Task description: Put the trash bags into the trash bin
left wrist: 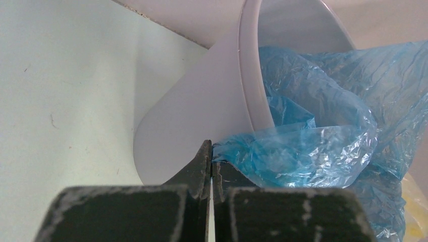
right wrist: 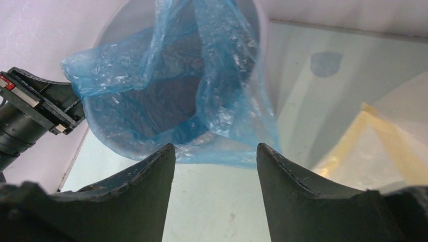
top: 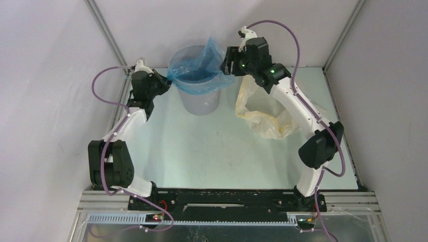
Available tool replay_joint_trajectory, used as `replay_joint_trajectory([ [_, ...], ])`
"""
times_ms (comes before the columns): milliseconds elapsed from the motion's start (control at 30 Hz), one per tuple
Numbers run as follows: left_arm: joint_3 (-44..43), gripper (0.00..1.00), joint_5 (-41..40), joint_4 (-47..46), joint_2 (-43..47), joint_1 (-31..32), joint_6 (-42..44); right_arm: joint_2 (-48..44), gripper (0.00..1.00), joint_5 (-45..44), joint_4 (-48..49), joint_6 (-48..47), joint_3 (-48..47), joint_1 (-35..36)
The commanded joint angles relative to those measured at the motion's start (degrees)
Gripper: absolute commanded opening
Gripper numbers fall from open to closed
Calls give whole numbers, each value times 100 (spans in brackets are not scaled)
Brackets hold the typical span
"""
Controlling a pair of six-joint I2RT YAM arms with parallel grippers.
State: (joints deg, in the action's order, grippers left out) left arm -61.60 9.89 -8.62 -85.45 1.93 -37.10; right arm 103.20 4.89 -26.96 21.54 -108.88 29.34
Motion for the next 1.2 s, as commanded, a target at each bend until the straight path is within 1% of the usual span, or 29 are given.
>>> replay_joint_trajectory([
  [0, 91, 0, 67, -241, 275, -44, -36, 521, 64, -475, -292, 494, -673, 227],
  [100, 109, 0, 22, -236, 307, -40, -25, 972, 65, -971, -601, 776, -1247, 305],
  [200, 106, 0, 21, -229, 326, -44, -22, 1403, 65, -1646, -1049, 1057, -1828, 360],
  [333, 125, 0, -20, -219, 349, -42, 16, 1692, 63, -2205, -1082, 1078, -2152, 444],
  [433, 139, 0, 7, -209, 346, -37, 36, 1784, 60, -2276, -958, 1009, -2202, 467],
  [567, 210, 0, 52, -237, 336, -43, -6, 2071, 59, -2228, -1082, 996, -2571, 513],
  [667, 342, 0, 212, -485, 325, -42, -244, 2296, 57, -2148, -1239, 988, -2883, 558],
  [767, 536, 3, 214, -728, 425, -37, -408, 2378, 55, -2036, -1206, 891, -2924, 596],
  [967, 768, 4, 221, -861, 579, -41, -438, 2443, 46, -1908, -1269, 906, -2893, 590],
  [1033, 818, 4, 274, -860, 618, -38, -438, 2422, 37, -1860, -1298, 922, -2890, 590],
  [1100, 862, 4, 311, -860, 671, -36, -438, 2328, 31, -1837, -1316, 881, -2872, 597],
  [1167, 895, 4, 377, -823, 748, -38, -434, 2220, 23, -1849, -1339, 801, -2871, 594],
])
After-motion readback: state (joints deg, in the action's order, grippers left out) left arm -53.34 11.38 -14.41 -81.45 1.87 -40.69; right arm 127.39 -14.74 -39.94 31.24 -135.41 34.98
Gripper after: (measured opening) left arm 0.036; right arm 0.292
